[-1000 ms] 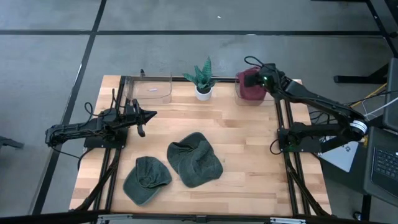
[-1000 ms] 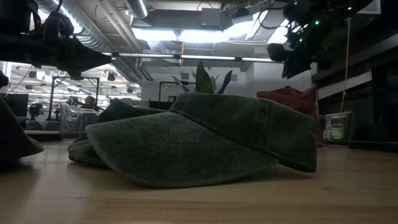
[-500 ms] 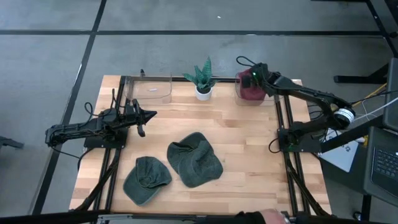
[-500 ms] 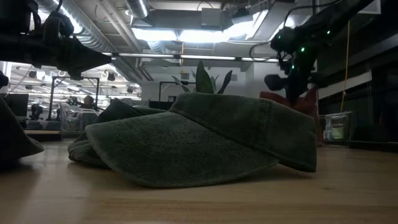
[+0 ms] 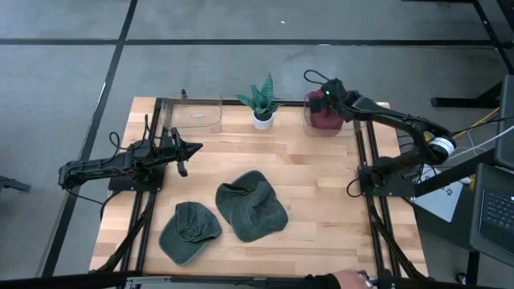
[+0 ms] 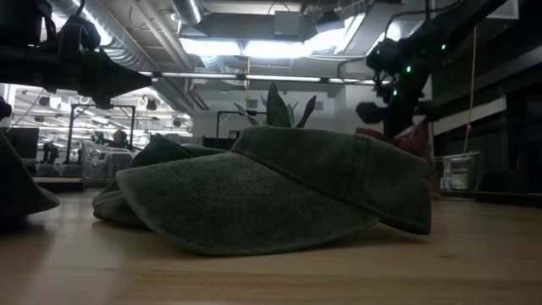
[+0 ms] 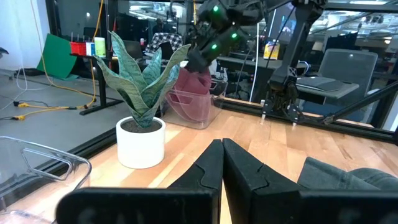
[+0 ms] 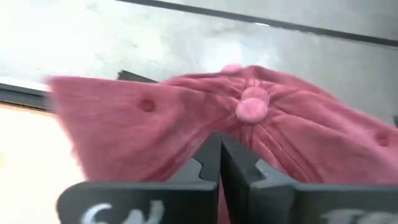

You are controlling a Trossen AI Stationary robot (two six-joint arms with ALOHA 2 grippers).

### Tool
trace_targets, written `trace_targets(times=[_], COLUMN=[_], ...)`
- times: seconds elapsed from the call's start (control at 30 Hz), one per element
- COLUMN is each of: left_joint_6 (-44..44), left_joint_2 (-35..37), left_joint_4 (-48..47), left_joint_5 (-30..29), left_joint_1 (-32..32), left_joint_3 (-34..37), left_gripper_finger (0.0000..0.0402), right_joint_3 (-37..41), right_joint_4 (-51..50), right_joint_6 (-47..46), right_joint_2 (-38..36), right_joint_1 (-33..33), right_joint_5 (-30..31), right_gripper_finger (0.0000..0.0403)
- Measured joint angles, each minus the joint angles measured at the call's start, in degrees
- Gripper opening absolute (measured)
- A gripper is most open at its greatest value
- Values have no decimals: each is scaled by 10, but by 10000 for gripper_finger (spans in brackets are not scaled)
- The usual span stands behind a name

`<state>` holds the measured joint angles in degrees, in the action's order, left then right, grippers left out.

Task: Pick & Place hat
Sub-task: Put the red cap into the right transparent bin, then put the right black cap into the left transparent bin

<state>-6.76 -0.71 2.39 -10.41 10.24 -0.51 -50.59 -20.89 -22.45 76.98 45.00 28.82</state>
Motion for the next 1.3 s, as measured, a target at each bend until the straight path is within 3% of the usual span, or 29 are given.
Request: trace_targets(times=[0.33, 0.6, 0.9, 1.1, 1.3], left_joint_6=[0, 0, 0, 0, 0], left_joint_2=[0, 0, 0, 0, 0], left_joint_4=[0, 0, 0, 0, 0], left_joint_5=[0, 0, 0, 0, 0], left_joint_1=[0, 0, 0, 0, 0], left_joint_3=[0, 0, 0, 0, 0], left_gripper_finger=[4, 4, 4, 4, 4], right_joint_3=[-12, -13, -13, 48, 135], right_joint_4=[-28, -50, -104, -88, -30], right_joint_6=[-10, 14, 119, 134, 199], right_joint_2=[-130, -216, -288, -354, -429], right_joint_1=[-89, -199, -339, -435, -510], right_joint_5=[-22, -155, -302, -316, -315], right_gripper_finger=[20, 4, 13, 4, 23])
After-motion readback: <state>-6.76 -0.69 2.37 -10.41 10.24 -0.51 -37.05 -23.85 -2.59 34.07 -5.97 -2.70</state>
